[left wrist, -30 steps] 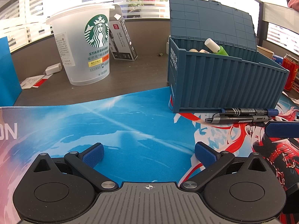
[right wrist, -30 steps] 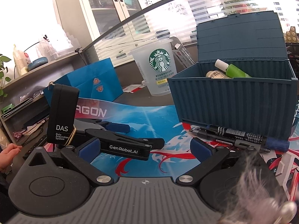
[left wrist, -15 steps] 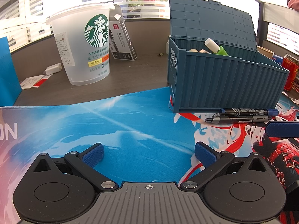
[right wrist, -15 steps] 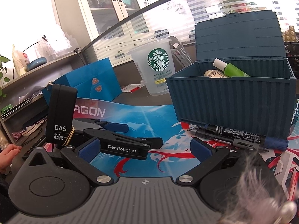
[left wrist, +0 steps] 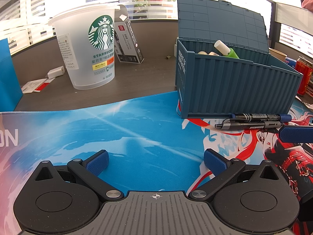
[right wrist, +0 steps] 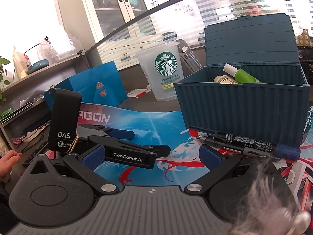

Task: Organize rigid objects

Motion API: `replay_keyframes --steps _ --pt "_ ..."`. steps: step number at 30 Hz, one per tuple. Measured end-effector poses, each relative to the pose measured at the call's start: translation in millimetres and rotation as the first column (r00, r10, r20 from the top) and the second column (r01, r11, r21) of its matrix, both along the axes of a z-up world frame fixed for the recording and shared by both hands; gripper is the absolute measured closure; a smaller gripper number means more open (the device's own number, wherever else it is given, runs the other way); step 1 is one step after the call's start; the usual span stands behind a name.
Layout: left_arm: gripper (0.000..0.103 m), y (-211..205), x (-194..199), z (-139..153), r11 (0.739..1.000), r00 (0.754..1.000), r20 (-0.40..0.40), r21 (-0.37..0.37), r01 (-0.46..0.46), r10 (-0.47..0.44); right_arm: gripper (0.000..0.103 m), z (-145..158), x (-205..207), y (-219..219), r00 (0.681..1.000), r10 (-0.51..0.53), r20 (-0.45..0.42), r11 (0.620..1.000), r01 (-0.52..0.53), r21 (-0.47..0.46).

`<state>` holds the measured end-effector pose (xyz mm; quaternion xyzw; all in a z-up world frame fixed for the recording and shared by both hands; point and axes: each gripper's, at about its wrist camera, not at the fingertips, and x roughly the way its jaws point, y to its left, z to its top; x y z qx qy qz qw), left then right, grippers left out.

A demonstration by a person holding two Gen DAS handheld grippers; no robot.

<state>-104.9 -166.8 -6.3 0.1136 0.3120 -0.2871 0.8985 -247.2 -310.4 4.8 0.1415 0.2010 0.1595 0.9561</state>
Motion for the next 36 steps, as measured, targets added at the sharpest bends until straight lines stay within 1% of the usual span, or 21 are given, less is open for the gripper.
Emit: replay_keyframes --steps 13,19,36 --pt "0.000 1.0 0.7 -0.2 1.000 1.000 0.000 0.000 0.000 0.000 0.000 -0.5 -0.3 -0.7 1.000 -0.005 0.007 1.000 0.005 0.001" --pt "0.000 0.9 0.7 -0.2 1.000 1.000 0.000 0.000 0.000 0.000 0.000 -0.9 -0.9 -0.1 1.000 -0.001 -0.006 1.000 0.001 -0.006" --pt "0.000 -0.6 -0.2 0.0 1.000 1.000 0.000 0.000 0.000 0.000 0.000 -2.9 -3.7 0.9 1.000 -0.008 -0.006 1.000 0.008 0.003"
